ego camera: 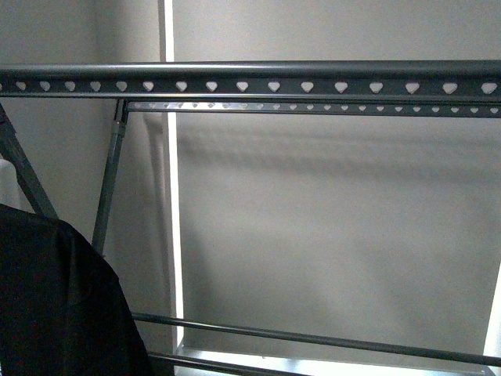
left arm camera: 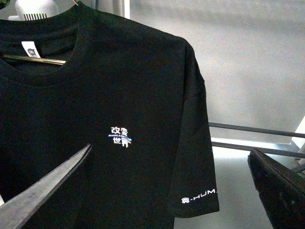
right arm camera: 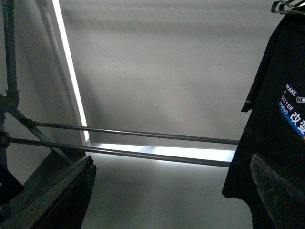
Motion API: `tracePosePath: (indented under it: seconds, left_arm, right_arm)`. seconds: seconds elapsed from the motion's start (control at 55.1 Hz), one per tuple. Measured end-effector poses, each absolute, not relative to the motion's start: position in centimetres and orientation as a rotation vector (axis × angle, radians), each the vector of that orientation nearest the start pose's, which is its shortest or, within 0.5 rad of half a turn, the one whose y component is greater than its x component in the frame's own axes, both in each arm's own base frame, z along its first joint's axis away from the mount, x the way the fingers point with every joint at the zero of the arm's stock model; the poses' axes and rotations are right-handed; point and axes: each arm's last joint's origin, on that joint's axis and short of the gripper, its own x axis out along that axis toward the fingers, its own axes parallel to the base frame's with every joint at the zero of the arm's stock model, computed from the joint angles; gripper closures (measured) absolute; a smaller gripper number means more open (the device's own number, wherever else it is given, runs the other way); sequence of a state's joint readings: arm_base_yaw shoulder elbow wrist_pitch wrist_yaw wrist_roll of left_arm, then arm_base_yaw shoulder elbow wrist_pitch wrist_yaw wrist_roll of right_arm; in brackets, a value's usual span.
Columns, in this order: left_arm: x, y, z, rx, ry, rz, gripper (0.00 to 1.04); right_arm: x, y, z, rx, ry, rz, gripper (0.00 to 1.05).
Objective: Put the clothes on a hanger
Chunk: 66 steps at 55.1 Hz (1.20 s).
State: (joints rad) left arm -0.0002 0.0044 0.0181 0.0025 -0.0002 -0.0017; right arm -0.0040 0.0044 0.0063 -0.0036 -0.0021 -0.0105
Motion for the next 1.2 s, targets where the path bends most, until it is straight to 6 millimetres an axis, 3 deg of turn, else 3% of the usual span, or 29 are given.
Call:
tracePosePath:
  seconds: [0.345,0.435,0.508,0.635,0.726,0.853,0.907,1.197]
  left_arm:
    - [9.7,0.0,17.0,-0.002,-0.016,0.000,0.07]
    - [10.1,-0.1,16.9,0.020,0.009,-0.136,0.07]
    - [11.2,0.0,18.5,-0.022,0.013,-0.078,0.07]
    - [15.4,1.4,24.1,-0.250,0.048,0.109,0.07]
    - [19.8,2.3,26.3,-0.459,0.140,0.168,0.07]
    - [25.9,3.1,26.9,-0.668,0.245,0.271,0.07]
    - [27.7,3.3,27.0,-0.700,0.241,0.311,0.07]
    - [32.9,3.0,26.7,-0.747,0.233,0.395,0.07]
  right_arm:
    - [9.8,0.0,16.5,-0.010,0.002,-0.002,0.07]
    - [9.8,0.0,16.5,-0.010,0.002,-0.002,0.07]
    - [9.8,0.0,16.5,-0.010,0.002,0.000,0.07]
    - [9.8,0.0,16.5,-0.010,0.002,-0.001,0.07]
    - [9.8,0.0,16.5,-0.010,0.002,-0.001,0.07]
    - [9.8,0.0,16.5,-0.010,0.002,-0.001,0.07]
    - [9.8,0.0,16.5,-0.010,0.002,-0.001,0.07]
    - [9.8,0.0,16.5,-0.010,0.002,-0.001,0.07]
